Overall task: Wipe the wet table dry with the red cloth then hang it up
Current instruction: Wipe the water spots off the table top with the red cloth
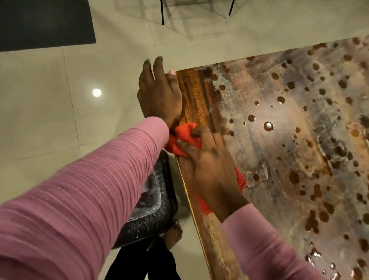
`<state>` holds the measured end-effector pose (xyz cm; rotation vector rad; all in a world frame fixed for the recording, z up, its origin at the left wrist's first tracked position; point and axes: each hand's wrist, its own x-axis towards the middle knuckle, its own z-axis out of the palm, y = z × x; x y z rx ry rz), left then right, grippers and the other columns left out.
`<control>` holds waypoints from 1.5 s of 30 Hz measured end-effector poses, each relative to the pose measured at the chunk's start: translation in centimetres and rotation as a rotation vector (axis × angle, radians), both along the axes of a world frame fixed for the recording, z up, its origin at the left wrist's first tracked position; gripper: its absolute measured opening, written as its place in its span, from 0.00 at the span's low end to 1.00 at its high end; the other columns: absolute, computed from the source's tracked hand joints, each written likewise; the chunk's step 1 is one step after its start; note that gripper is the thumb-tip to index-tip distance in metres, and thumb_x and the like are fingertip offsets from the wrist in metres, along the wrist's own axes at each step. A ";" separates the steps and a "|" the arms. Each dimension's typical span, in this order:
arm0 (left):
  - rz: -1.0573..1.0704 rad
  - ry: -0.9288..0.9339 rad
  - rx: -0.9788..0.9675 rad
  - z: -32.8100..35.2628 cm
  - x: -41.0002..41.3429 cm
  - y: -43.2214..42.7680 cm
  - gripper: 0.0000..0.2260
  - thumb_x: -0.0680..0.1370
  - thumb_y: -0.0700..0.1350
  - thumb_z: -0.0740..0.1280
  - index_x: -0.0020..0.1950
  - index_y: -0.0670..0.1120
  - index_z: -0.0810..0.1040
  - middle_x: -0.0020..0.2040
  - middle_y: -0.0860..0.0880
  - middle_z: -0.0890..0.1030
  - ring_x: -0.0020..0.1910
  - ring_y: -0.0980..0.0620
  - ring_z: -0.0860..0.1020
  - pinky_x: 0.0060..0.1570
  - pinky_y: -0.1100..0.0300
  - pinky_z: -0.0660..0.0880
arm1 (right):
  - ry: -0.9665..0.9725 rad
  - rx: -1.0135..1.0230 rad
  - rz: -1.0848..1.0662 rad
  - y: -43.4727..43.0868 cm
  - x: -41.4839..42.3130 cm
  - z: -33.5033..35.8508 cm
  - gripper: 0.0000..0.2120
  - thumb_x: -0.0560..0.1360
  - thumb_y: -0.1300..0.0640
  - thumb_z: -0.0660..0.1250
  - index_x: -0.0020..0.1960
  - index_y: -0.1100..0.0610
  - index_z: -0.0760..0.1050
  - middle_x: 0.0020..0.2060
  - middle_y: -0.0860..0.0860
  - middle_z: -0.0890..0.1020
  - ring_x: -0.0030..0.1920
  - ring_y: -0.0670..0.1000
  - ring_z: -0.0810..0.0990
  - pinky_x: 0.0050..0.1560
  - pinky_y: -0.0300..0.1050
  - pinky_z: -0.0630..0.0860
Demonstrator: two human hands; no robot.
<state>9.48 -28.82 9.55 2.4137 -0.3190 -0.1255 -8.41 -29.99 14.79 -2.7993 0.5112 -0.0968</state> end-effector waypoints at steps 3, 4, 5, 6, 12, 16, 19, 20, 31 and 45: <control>-0.017 -0.026 0.040 0.1 0.0 -0.1 0.21 0.82 0.51 0.53 0.76 0.50 0.60 0.78 0.44 0.58 0.75 0.43 0.59 0.70 0.45 0.63 | 0.010 0.023 -0.196 -1.9 -0.2 0.3 0.17 0.74 0.54 0.64 0.62 0.50 0.78 0.63 0.56 0.72 0.59 0.59 0.70 0.55 0.55 0.74; -0.022 -0.037 0.048 0.1 -0.1 -0.1 0.21 0.82 0.51 0.53 0.76 0.50 0.60 0.78 0.44 0.58 0.75 0.43 0.59 0.70 0.45 0.63 | 0.010 0.046 -0.282 -2.3 0.0 0.3 0.17 0.75 0.55 0.63 0.63 0.50 0.77 0.64 0.56 0.71 0.60 0.59 0.69 0.56 0.57 0.74; -0.027 -0.051 0.055 0.1 -0.2 -0.1 0.21 0.82 0.51 0.53 0.76 0.50 0.61 0.78 0.44 0.59 0.75 0.43 0.59 0.70 0.46 0.62 | 0.010 0.052 -0.335 -2.4 0.2 0.4 0.18 0.74 0.55 0.63 0.63 0.50 0.77 0.64 0.56 0.71 0.60 0.59 0.69 0.56 0.57 0.73; -0.030 -0.063 0.062 0.0 -0.2 -0.2 0.21 0.82 0.51 0.53 0.76 0.50 0.61 0.77 0.44 0.59 0.75 0.43 0.59 0.70 0.46 0.62 | 0.012 0.040 -0.349 -2.0 0.4 0.5 0.18 0.74 0.56 0.63 0.63 0.50 0.77 0.63 0.56 0.71 0.59 0.58 0.69 0.55 0.56 0.74; -0.037 -0.082 0.091 -0.1 -0.2 -0.1 0.21 0.82 0.51 0.52 0.75 0.50 0.62 0.77 0.45 0.60 0.75 0.44 0.59 0.69 0.46 0.62 | 0.009 0.041 -0.081 2.5 -0.5 0.8 0.13 0.72 0.55 0.64 0.54 0.51 0.81 0.56 0.54 0.74 0.52 0.54 0.71 0.40 0.42 0.72; -0.041 -0.081 0.101 -0.1 -0.3 -0.1 0.21 0.82 0.51 0.53 0.75 0.50 0.62 0.77 0.45 0.60 0.75 0.44 0.59 0.69 0.46 0.61 | -0.021 0.061 -0.097 1.2 -2.0 0.8 0.13 0.73 0.54 0.63 0.54 0.51 0.82 0.56 0.54 0.75 0.51 0.55 0.73 0.42 0.45 0.74; -0.033 -0.082 0.106 -0.2 -0.2 -0.1 0.21 0.82 0.51 0.52 0.75 0.50 0.61 0.77 0.45 0.60 0.75 0.44 0.60 0.69 0.46 0.61 | -0.054 0.070 -0.299 -0.9 -2.0 0.6 0.14 0.71 0.57 0.68 0.56 0.51 0.81 0.57 0.57 0.76 0.55 0.59 0.74 0.51 0.57 0.76; -0.028 -0.086 0.107 -0.2 -0.2 -0.1 0.21 0.82 0.51 0.52 0.75 0.50 0.62 0.77 0.45 0.60 0.75 0.44 0.60 0.69 0.46 0.61 | -0.052 0.076 -0.329 -1.0 -1.8 0.6 0.15 0.70 0.58 0.69 0.56 0.51 0.81 0.57 0.57 0.76 0.56 0.59 0.73 0.52 0.59 0.76; -0.018 -0.133 0.130 -0.1 -0.4 -0.1 0.21 0.82 0.51 0.52 0.74 0.50 0.63 0.77 0.45 0.61 0.75 0.44 0.60 0.69 0.47 0.61 | -0.042 0.128 -0.091 1.8 -3.9 0.5 0.13 0.71 0.57 0.67 0.53 0.50 0.82 0.56 0.53 0.75 0.52 0.54 0.73 0.41 0.43 0.72; -0.027 -0.217 0.147 0.4 -0.6 0.0 0.20 0.82 0.51 0.51 0.72 0.49 0.66 0.74 0.45 0.65 0.73 0.45 0.63 0.68 0.48 0.62 | -0.019 0.147 -0.171 3.2 -5.5 0.6 0.16 0.69 0.58 0.69 0.56 0.48 0.82 0.56 0.50 0.75 0.53 0.53 0.73 0.42 0.41 0.70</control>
